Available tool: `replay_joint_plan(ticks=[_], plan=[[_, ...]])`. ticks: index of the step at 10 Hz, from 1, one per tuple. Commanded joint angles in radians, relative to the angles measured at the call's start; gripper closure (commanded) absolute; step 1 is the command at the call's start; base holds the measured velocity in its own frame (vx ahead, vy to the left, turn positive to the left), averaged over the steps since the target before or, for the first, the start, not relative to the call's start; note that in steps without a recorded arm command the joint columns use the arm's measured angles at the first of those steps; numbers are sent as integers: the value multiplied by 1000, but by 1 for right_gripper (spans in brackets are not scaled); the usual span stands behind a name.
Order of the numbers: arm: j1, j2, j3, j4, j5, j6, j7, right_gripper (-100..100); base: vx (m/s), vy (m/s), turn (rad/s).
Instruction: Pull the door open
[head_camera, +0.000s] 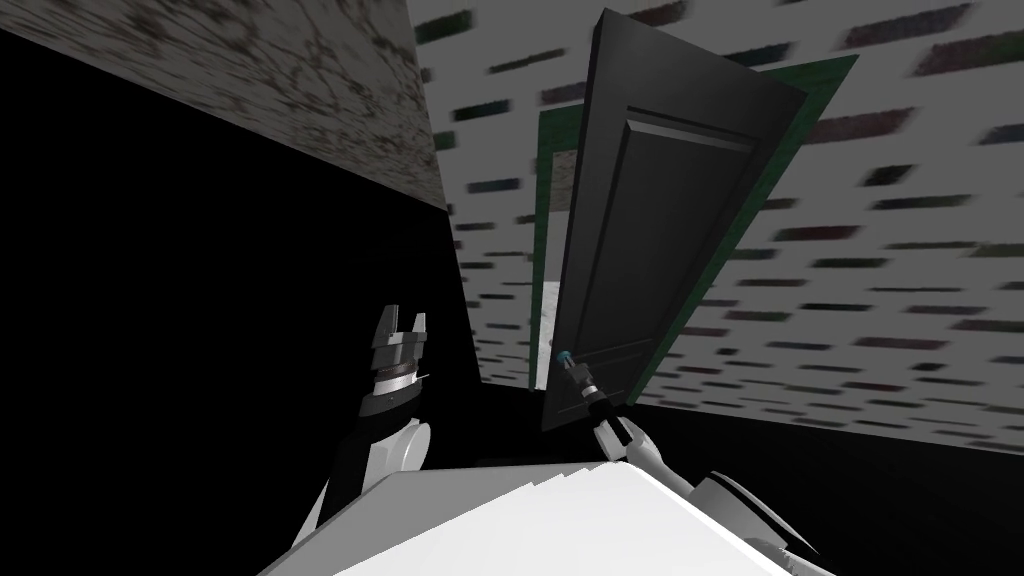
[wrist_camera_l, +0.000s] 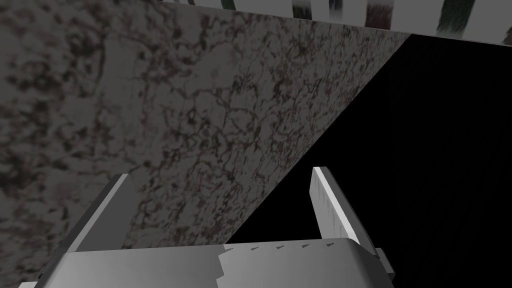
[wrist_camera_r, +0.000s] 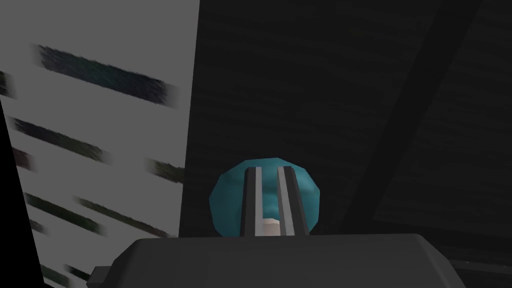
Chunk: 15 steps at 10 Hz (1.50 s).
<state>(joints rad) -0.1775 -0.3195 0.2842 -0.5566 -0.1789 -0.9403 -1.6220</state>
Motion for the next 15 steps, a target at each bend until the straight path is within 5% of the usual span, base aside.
replay_joint_plan(ticks=[1, 2, 7, 15], plan=[[18, 10, 11, 2, 1, 25, -45, 100, 8, -32, -18], [23, -11, 10, -39, -3, 16, -53, -100, -91, 29, 14], [39, -24, 29, -43, -4, 10, -113, -100, -127, 37, -5], [66, -45, 59, -67, -6, 0, -209, -100, -86, -43, -18]])
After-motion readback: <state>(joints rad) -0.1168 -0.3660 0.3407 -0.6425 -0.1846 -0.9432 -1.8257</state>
